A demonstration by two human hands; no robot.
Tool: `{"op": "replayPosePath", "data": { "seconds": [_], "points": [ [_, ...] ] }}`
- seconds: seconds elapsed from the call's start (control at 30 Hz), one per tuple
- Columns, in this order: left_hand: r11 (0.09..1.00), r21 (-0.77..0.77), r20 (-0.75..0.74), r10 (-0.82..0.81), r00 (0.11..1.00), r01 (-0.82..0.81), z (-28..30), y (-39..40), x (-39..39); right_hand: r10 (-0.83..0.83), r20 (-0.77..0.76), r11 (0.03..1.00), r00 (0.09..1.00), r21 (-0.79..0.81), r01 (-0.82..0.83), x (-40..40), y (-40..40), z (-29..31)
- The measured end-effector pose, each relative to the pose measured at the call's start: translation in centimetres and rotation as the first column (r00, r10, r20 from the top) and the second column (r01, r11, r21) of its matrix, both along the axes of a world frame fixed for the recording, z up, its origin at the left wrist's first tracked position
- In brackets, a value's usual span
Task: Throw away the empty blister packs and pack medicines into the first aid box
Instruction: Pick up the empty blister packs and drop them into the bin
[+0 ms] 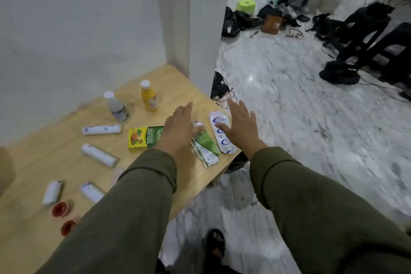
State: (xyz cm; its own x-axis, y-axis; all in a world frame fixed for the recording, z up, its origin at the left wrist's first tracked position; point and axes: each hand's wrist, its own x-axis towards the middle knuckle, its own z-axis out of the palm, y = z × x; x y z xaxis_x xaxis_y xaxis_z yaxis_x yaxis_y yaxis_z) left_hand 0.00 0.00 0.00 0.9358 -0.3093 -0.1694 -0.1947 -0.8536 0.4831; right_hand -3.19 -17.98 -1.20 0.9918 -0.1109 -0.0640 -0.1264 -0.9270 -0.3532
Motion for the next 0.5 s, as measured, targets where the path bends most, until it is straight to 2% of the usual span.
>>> {"op": "replayPosePath", "data": {
  "seconds": [0.1, 0.17, 0.4, 0.5],
  "points": [
    [0.999, -0.010, -0.132, 0.042, 0.990, -0.044, -1.3, -1.3, 0.4, 0.025, -0.079, 1.000, 0.997, 0.005, -0.025, 1.2, -1.1, -2.0],
    [0.998, 0.029, -0.168, 0.067, 0.983, -0.063, -2.1, -2.0, 0.8, 0.034, -0.090, 0.999, 0.995, 0.023, -0.032, 2.1, -1.6, -3.5],
    [0.974, 0.200, -0.145, 0.140, 0.979, -0.110, -3.5, -3.7, 2.2, 0.053, -0.136, 0.996, 0.989, 0.078, -0.042, 5.2, -3.3, -5.6],
    [0.968, 0.201, -0.151, 0.179, 0.972, -0.147, -3.6, -4.1, 2.7, 0.068, -0.168, 0.993, 0.983, 0.103, -0.051, 5.7, -3.6, -5.7]
  ]
}}
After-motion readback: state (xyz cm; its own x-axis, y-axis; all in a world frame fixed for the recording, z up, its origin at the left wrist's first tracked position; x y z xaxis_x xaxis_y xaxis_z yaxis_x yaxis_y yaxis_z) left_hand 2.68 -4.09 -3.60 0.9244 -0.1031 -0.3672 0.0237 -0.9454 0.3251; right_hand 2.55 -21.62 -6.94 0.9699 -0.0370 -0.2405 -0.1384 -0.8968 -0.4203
